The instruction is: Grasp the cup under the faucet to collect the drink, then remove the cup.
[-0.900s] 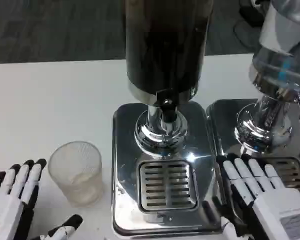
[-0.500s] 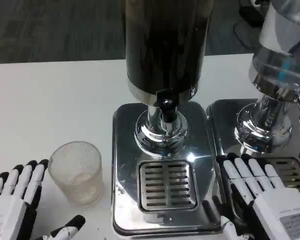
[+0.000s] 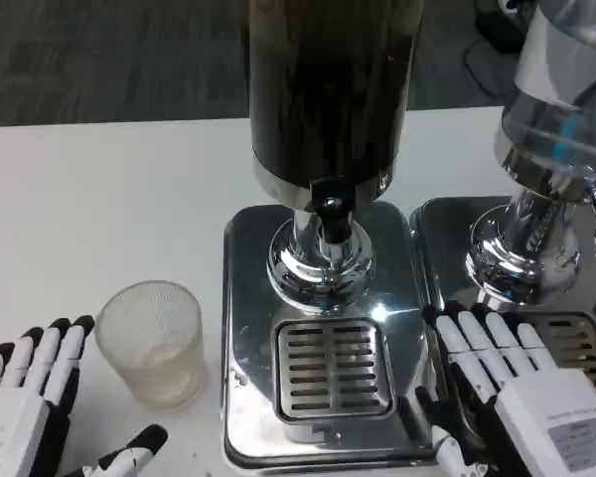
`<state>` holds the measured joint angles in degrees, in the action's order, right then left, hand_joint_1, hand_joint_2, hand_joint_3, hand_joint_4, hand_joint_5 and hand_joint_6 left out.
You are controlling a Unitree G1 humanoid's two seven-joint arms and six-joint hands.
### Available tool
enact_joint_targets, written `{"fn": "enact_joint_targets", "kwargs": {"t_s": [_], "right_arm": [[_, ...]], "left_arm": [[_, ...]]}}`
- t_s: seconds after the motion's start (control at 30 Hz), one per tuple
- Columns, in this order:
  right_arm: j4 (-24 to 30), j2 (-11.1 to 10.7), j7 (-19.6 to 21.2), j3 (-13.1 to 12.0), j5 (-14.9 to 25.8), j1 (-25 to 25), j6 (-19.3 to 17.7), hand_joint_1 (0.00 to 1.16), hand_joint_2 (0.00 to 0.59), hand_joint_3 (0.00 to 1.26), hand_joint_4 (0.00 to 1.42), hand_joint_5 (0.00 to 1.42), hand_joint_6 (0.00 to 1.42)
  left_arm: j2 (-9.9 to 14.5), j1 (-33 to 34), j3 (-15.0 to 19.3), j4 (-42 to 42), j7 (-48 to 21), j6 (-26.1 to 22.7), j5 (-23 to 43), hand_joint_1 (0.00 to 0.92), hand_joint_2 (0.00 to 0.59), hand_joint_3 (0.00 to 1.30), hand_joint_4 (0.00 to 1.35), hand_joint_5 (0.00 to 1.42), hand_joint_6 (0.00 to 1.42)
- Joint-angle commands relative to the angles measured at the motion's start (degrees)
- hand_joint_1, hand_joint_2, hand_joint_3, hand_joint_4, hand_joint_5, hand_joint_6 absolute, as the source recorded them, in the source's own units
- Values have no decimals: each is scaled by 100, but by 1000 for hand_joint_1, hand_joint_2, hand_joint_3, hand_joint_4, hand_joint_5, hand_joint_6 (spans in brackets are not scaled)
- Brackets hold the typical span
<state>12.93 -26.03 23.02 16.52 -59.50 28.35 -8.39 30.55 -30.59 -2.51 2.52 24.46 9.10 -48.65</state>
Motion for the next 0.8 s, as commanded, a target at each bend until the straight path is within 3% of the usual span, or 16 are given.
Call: {"fn": "enact_joint_targets", "kwargs": {"t_s": [0.03, 0.23, 0.6, 0.8], "right_arm": [[-2, 38, -3, 6, -49, 5, 63, 26, 538, 0, 0, 0, 0], [-79, 166, 50, 95, -176, -59, 153, 22, 538, 0, 0, 0, 0], [-429, 438, 352, 322, -313, -210, 313, 18, 538, 0, 0, 0, 0], [-578, 551, 428, 439, -380, -361, 439, 16, 538, 0, 0, 0, 0]], "left_arm": [[-11, 41, 94, -163, 269, 190, 163, 0, 113, 0, 0, 0, 0], [-19, 269, 283, -693, 673, 763, 617, 0, 68, 0, 0, 0, 0], [94, 624, 495, -1431, 668, 1398, 1077, 0, 42, 0, 0, 0, 0], [138, 1107, 501, -2440, 616, 2440, 1677, 0, 13, 0, 0, 16, 0]]}}
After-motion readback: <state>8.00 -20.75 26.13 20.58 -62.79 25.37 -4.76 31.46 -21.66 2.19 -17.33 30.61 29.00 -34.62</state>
